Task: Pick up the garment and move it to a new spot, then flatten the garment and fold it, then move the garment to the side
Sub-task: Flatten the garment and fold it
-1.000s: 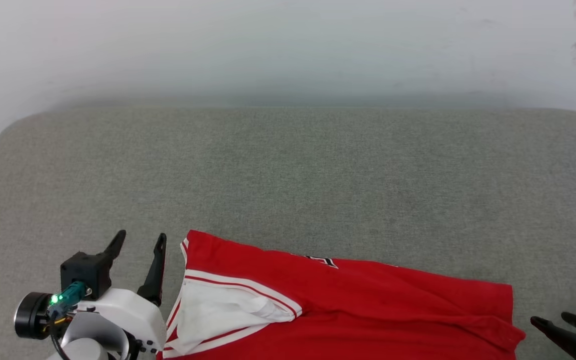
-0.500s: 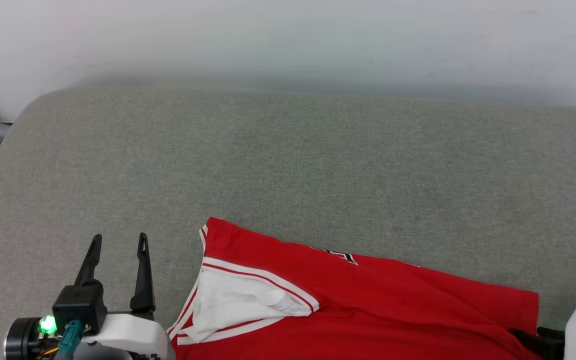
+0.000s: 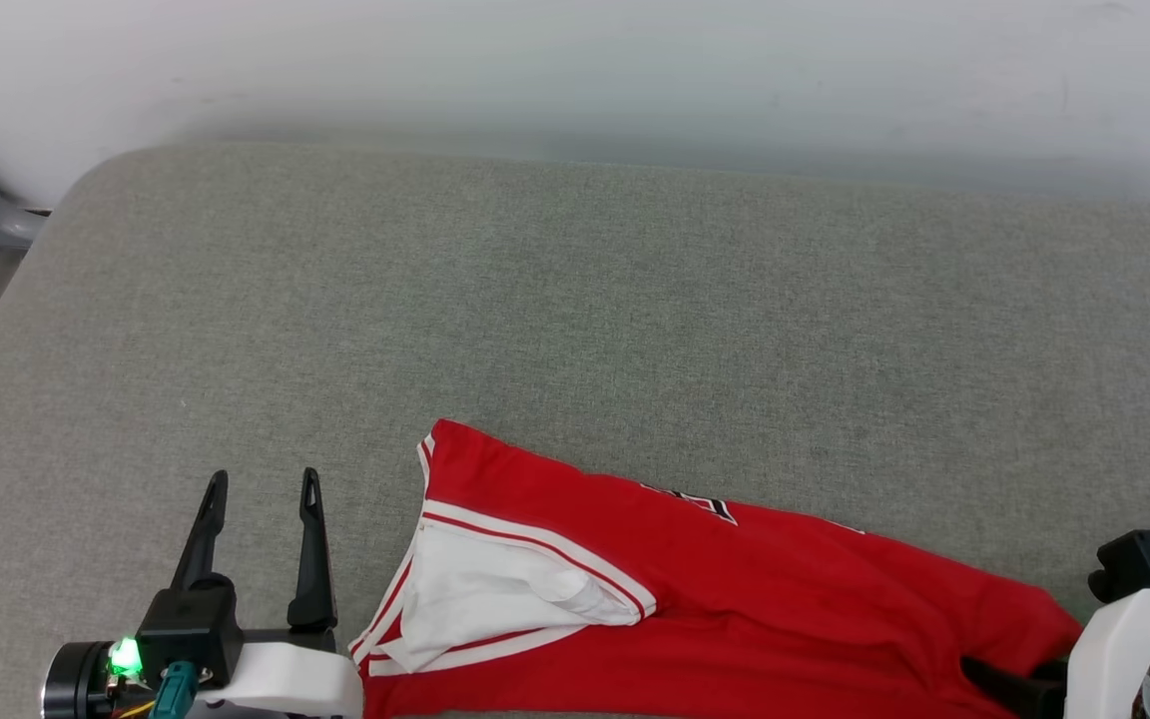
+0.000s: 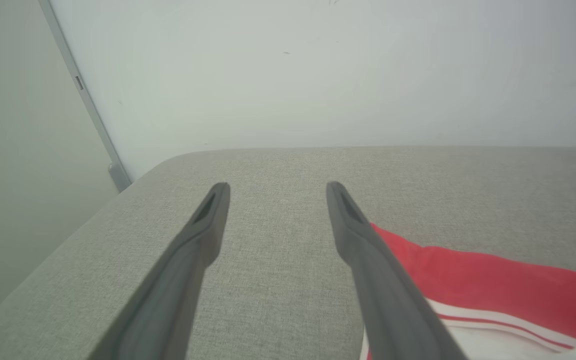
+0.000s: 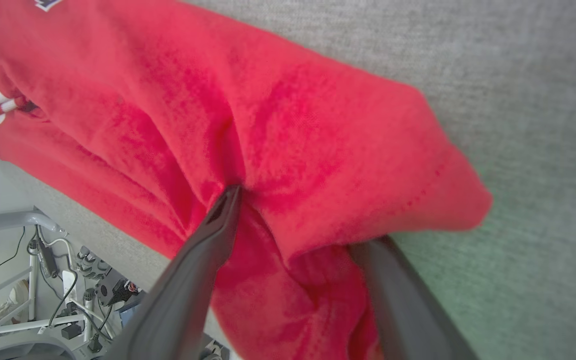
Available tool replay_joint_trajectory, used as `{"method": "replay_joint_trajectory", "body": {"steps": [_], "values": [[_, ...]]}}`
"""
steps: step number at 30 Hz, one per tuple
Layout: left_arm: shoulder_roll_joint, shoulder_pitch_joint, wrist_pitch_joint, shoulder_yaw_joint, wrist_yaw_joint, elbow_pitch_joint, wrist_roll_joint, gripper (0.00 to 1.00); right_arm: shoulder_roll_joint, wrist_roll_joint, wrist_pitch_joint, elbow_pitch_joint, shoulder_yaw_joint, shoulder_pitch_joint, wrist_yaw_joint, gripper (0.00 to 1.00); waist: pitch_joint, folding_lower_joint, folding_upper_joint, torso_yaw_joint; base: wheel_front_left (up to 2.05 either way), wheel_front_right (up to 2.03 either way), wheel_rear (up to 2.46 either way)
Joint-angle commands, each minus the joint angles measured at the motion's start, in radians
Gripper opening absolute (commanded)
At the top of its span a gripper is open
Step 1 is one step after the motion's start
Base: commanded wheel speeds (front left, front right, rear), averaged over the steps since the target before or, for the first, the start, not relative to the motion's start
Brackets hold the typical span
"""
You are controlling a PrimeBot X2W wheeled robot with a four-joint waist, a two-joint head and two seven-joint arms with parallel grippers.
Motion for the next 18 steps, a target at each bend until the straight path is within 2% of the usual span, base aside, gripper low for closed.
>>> {"method": "replay_joint_trajectory", "body": {"steps": [1,3,4,5,6,13,18], "values": [[-0.010,0.014,-0.005,0.012,-0.008,0.000,0.012,1.00,0.034,0.008,-0.001,0.016,0.037,0.010,0.000,1.00,0.000,0.0000,0.0000,0.000,0.00,0.00,0.00],[-0.032,0.021,-0.005,0.038,-0.026,-0.001,0.035,1.00,0.025,0.005,-0.022,0.019,0.059,0.003,0.000,1.00,-0.001,0.0000,0.0000,0.000,0.00,0.00,0.00],[-0.042,0.026,-0.005,0.049,-0.033,-0.002,0.047,1.00,0.020,0.001,-0.037,0.022,0.068,-0.001,0.000,0.48,-0.002,0.0000,0.0000,-0.001,0.00,0.00,0.00],[-0.053,0.032,-0.005,0.061,-0.041,-0.001,0.058,1.00,0.017,0.005,-0.052,0.026,0.071,-0.004,0.000,0.05,-0.004,0.0000,0.0000,-0.003,0.00,0.00,0.00],[-0.062,0.037,-0.005,0.072,-0.049,0.000,0.067,1.00,0.009,0.008,-0.062,0.032,0.075,-0.008,0.000,0.00,-0.006,0.0000,0.0000,-0.004,0.00,0.00,0.00],[-0.111,0.065,-0.005,0.123,-0.097,-0.004,0.130,1.00,-0.072,0.031,-0.136,0.077,0.047,-0.034,-0.001,0.00,-0.028,0.0000,0.0000,-0.016,0.00,0.00,0.00],[-0.125,0.075,-0.005,0.151,-0.124,-0.006,0.161,1.00,-0.137,0.041,-0.167,0.109,0.010,-0.039,-0.001,0.00,-0.039,0.0000,0.0000,-0.022,0.00,0.00,0.00]]}}
